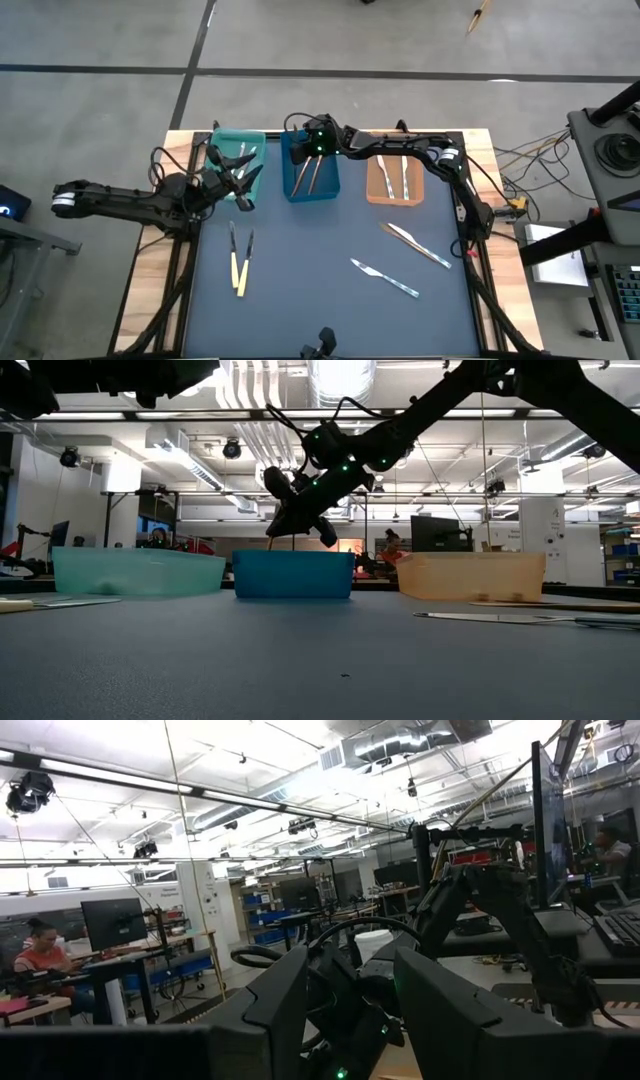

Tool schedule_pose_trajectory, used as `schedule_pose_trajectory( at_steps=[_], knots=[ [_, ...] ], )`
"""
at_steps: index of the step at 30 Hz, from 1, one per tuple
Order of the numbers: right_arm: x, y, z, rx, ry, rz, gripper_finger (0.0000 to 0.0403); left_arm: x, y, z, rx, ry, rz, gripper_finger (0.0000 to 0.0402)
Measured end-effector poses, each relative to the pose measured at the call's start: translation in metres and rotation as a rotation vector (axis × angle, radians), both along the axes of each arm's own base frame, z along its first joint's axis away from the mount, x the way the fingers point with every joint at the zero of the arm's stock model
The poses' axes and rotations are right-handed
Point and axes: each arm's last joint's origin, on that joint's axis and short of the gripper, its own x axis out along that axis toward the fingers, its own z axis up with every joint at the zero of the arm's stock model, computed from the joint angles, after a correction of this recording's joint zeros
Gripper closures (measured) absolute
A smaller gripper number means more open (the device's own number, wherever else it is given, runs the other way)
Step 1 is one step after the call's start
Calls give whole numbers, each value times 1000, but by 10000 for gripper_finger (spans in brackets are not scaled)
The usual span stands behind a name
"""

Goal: Sort silverware by color (type)
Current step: Put the gold table knife into the blue bin, then put the yellow knife into the green bin

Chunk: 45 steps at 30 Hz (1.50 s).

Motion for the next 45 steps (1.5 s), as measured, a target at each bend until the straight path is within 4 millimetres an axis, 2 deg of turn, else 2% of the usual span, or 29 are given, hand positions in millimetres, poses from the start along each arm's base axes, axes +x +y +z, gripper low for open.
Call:
schedule_pose_trajectory(
  at_steps=[14,27,31,35,45],
  knots=[
    [0,0,0,0,0,0,324,0,0,0,0,-2,0,269],
    [-1,2,4,1,-4,41,328,0,0,0,0,-1,0,269],
    [-5,7,24,-9,-27,103,334,0,0,0,0,0,0,269],
    [-14,21,49,-58,11,154,339,0,0,0,-2,0,-2,269],
    [-49,89,121,-227,133,363,349,5,-1,-4,-46,0,-42,269]
  ],
)
